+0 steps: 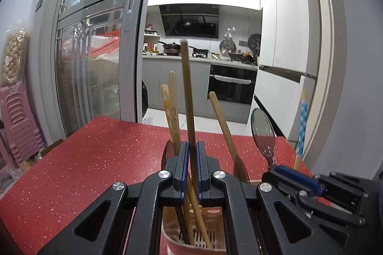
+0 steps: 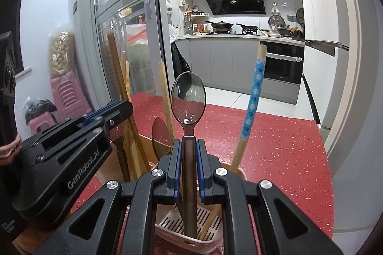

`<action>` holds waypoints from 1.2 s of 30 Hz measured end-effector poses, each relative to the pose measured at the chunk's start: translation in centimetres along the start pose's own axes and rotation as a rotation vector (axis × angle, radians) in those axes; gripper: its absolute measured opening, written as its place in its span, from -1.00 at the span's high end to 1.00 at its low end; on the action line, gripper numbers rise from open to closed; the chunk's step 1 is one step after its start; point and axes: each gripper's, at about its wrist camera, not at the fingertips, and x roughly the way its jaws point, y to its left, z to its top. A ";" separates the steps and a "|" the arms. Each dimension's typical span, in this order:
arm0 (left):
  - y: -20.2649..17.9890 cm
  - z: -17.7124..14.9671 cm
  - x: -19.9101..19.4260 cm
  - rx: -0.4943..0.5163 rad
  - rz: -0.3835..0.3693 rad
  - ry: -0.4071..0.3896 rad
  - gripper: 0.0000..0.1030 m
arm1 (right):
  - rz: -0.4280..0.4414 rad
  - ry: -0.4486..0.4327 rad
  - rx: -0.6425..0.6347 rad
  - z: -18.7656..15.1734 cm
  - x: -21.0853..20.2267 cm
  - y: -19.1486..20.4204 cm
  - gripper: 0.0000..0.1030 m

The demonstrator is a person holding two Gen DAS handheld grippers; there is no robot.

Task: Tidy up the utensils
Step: 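Lower the spoon and chopstick into the holder and open both tools, then withdraw both tools from the holder back to the last two spoons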

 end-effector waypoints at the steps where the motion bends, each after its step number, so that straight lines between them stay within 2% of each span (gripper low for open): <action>1: 0.0 0.0 0.0 0.003 0.002 0.010 0.39 | 0.005 0.006 0.006 0.1 0.1 -0.1 0.75; 6: 0.2 0.0 0.1 0.009 -0.001 0.041 0.39 | 0.024 0.032 0.030 0.6 0.4 -0.5 0.74; 11: 0.3 0.2 -0.5 0.014 -0.004 0.049 0.39 | 0.040 0.038 0.048 1.0 0.3 -0.9 0.38; 15: 0.4 0.5 -1.0 0.012 -0.008 0.067 0.39 | 0.046 0.029 0.071 1.4 -0.5 -1.2 0.30; 23: 1.1 0.8 -2.5 0.008 -0.011 0.121 0.39 | 0.043 0.019 0.105 1.7 -3.0 -1.1 0.01; 32: 2.4 -0.5 -5.2 0.028 0.008 0.216 0.39 | 0.052 0.064 0.179 0.0 -5.9 -0.9 -0.26; 36: 3.1 -2.0 -6.5 0.038 0.018 0.259 0.39 | 0.059 0.108 0.206 -1.6 -6.9 -0.6 -0.31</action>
